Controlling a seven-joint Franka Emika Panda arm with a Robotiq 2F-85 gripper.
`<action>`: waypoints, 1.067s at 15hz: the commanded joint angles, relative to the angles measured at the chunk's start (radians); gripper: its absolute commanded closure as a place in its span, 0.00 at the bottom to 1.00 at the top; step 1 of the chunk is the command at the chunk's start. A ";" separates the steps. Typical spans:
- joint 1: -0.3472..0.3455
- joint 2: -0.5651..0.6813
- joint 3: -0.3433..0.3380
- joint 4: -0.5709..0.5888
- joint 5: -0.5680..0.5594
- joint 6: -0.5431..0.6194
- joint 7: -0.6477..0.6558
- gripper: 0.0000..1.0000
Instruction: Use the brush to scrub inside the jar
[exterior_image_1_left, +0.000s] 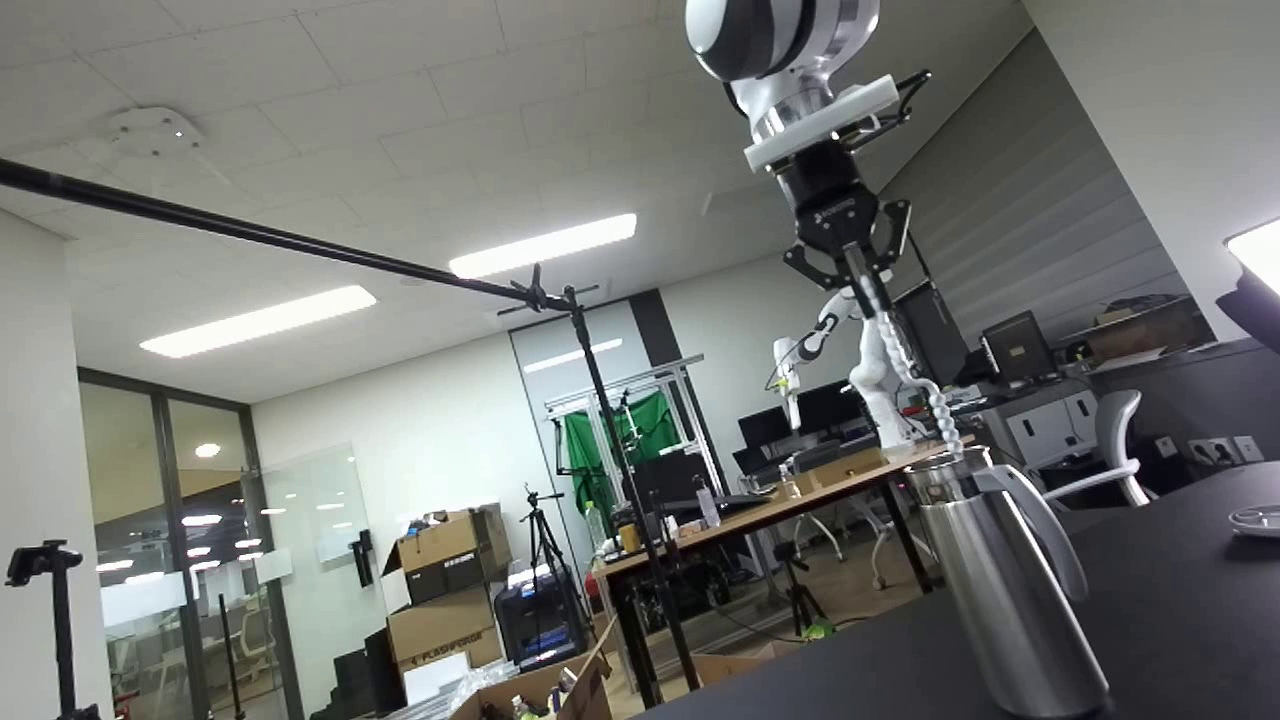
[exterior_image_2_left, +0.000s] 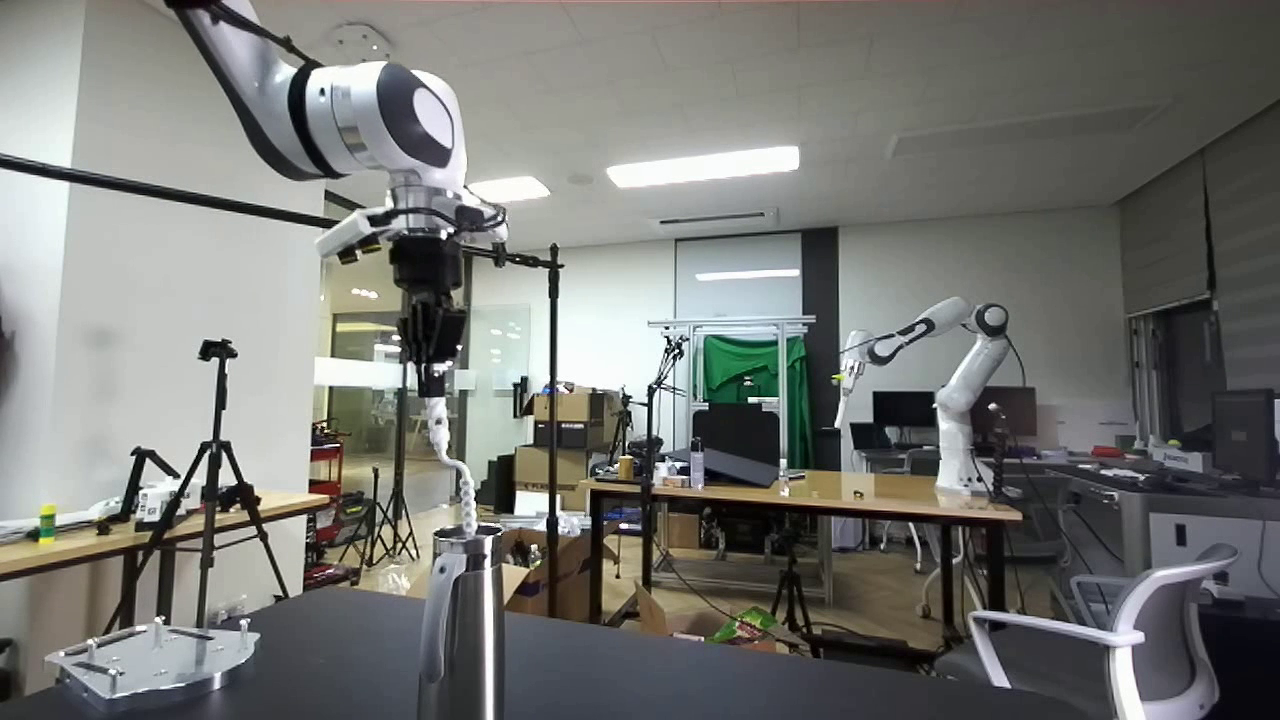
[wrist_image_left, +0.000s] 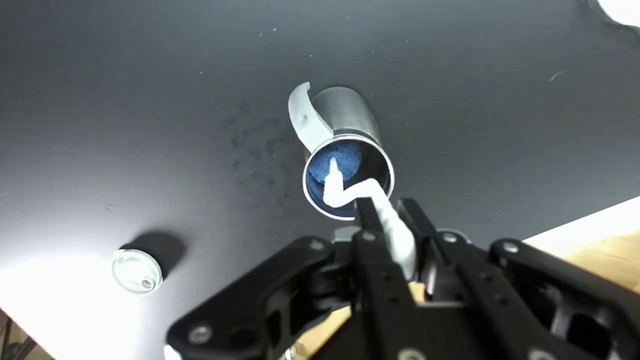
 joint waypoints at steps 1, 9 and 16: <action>-0.034 0.036 -0.009 -0.085 0.001 0.147 -0.068 0.96; -0.017 0.086 0.001 -0.120 0.018 0.264 -0.175 0.96; -0.030 -0.064 0.003 -0.079 0.020 0.047 -0.256 0.96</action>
